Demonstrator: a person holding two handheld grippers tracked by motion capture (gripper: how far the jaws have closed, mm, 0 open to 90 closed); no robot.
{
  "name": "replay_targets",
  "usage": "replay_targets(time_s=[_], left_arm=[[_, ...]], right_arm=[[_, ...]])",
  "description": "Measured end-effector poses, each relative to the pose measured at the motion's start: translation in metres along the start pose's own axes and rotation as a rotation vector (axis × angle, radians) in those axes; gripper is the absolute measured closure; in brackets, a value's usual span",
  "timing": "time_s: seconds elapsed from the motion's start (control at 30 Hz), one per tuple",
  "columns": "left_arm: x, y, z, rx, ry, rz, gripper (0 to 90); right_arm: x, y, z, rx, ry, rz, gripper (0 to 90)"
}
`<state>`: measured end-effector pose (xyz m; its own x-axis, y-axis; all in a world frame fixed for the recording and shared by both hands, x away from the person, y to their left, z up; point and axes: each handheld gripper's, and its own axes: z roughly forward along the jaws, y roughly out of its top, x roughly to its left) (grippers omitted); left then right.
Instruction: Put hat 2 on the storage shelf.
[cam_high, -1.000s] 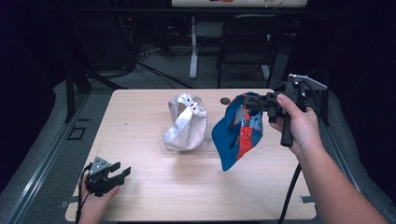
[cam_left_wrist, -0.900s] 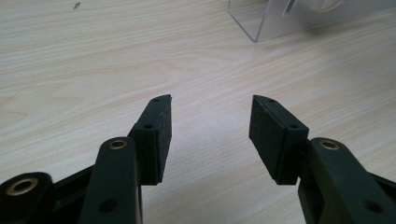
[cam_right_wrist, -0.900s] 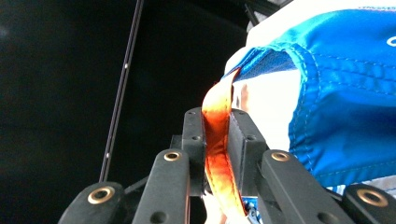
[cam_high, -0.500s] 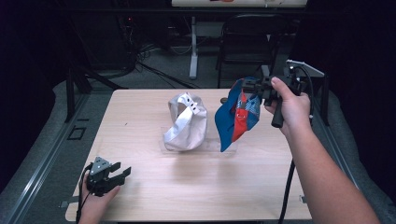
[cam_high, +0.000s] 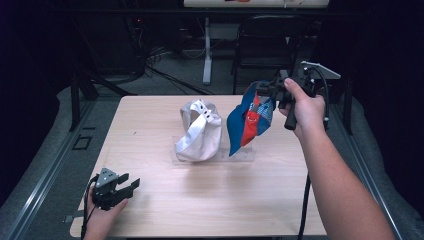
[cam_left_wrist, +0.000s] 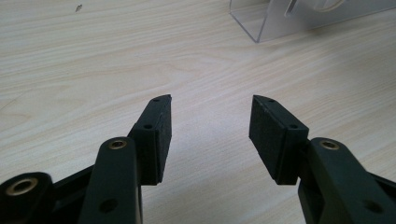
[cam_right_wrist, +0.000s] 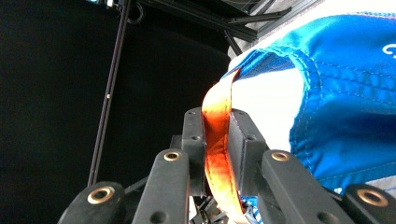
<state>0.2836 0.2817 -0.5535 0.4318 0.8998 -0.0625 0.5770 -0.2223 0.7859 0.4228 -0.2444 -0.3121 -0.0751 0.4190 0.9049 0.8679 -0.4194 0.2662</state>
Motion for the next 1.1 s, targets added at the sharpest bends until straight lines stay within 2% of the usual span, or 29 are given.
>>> replay_targets(time_s=[0.17,0.33,0.57,0.77,1.1], left_arm=[[0.001,-0.001,0.0,0.001,0.002,-0.005,49.6],[0.001,-0.001,-0.001,-0.003,0.005,-0.004,49.6],[0.001,0.0,0.0,0.005,0.003,-0.001,49.6],[0.0,0.0,0.002,0.003,0.001,0.0,49.6],[0.0,0.0,0.002,0.003,0.001,0.0,49.6]], right_arm=[[-0.003,0.003,-0.004,-0.018,-0.006,0.011,78.1],[-0.006,0.005,-0.003,-0.013,-0.022,0.005,78.0],[-0.009,0.003,0.008,-0.009,-0.033,0.015,78.0],[-0.016,-0.001,0.02,0.02,-0.025,0.016,78.0],[-0.029,-0.006,0.03,0.039,-0.064,0.022,77.9]])
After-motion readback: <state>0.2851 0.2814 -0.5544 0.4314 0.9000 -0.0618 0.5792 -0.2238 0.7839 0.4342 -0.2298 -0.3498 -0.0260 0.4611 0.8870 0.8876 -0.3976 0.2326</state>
